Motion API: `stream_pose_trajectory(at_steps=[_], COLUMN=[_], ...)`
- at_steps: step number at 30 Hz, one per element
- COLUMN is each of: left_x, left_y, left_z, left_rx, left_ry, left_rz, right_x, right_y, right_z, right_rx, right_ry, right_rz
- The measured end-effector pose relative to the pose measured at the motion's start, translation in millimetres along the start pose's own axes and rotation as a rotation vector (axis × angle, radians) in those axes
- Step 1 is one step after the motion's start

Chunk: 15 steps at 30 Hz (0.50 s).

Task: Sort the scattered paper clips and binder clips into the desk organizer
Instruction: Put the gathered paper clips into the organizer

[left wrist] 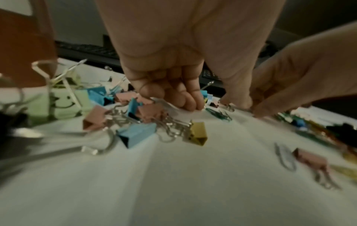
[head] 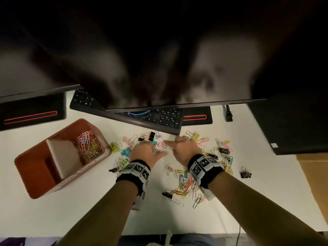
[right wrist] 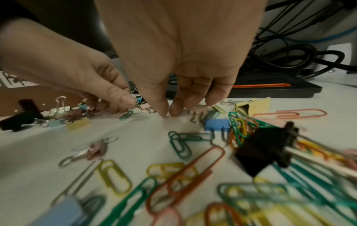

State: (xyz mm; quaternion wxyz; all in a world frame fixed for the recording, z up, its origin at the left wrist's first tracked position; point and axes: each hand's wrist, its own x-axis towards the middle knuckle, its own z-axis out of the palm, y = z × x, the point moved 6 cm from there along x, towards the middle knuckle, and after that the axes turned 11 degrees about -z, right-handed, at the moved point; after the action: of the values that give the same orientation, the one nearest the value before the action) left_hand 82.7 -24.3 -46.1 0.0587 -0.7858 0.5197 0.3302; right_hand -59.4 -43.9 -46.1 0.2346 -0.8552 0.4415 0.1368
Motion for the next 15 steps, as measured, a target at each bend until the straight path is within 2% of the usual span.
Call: stream_pose_trajectory(at_steps=[3,9,12,15], left_x=[2.6,-0.6,-2.2,-4.6], left_y=[6.6,11.2,11.9,15.1], left_z=[1.7,3.6,3.5,4.4], left_rx=[0.050,-0.038,-0.023,0.042], left_ry=[-0.002,0.029,0.042,-0.001], left_rz=[0.000,0.046,0.076,0.128], right_x=[-11.1,-15.4,-4.7,3.2], right_y=[7.1,11.6,11.0,11.4], right_z=[4.9,-3.9,-5.4,-6.1], right_rx=[0.008,0.149,0.143,0.108], right_ry=[0.012,0.138,0.109,0.083], right_rz=[0.011,-0.070,-0.127,-0.153])
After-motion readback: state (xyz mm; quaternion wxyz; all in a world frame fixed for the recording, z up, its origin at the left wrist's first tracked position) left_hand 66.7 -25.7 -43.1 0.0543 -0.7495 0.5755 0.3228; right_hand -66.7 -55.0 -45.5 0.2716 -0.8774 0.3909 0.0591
